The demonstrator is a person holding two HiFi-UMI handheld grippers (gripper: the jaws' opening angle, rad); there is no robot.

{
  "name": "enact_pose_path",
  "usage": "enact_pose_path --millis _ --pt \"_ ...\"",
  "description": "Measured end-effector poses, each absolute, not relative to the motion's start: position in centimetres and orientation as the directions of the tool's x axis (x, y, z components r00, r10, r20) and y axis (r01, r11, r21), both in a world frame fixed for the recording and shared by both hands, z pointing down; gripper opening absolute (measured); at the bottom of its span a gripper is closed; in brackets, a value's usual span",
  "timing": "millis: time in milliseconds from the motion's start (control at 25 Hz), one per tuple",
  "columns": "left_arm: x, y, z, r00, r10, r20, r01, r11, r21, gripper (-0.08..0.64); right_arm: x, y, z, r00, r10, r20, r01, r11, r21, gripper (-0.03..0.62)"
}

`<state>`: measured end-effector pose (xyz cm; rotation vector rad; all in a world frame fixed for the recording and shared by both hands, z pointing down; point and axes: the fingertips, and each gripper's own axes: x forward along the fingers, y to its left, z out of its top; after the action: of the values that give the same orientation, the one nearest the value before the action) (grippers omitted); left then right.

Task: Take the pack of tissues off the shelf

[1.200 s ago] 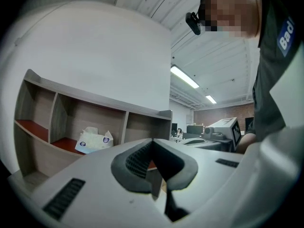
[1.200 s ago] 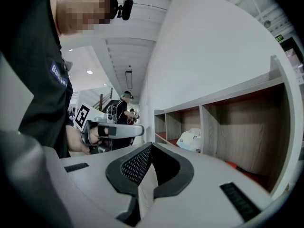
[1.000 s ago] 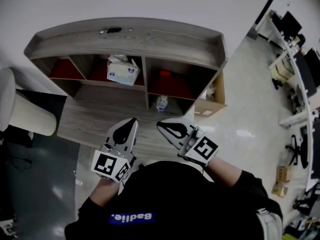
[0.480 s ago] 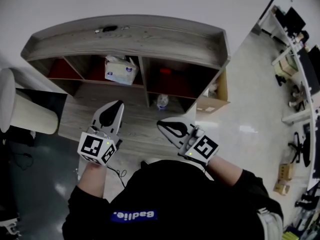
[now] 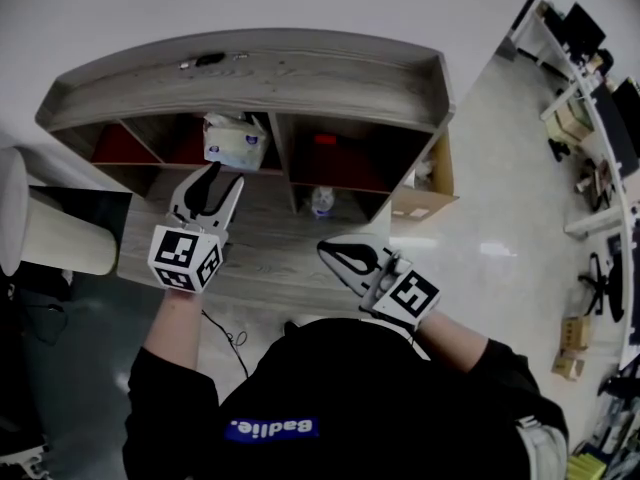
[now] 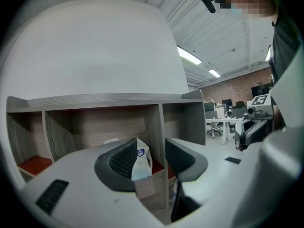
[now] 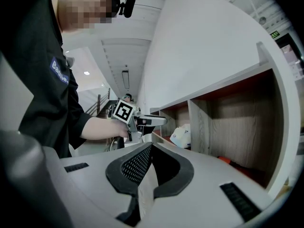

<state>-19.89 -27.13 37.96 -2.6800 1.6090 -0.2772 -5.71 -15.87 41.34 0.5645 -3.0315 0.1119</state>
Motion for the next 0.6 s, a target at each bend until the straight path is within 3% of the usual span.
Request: enact_pose_path --millis 240,600 --pt "-20.7 -29.6 39.2 0.453 -0.855 0.253 -0.832 -0.507 -0.225 0.259 -5.5 -15.8 41.6 -0.929 -0.361 0.077 -0.366 0.929 -0.06 0.029" --pt "-22.0 -33.0 42.0 0.39 -0.827 0.406 -0.699 -0.552 -0.454 0.29 -5.3 -15.2 42.1 -0.929 -0.36 0.088 -0.366 0.928 -0.072 0.029"
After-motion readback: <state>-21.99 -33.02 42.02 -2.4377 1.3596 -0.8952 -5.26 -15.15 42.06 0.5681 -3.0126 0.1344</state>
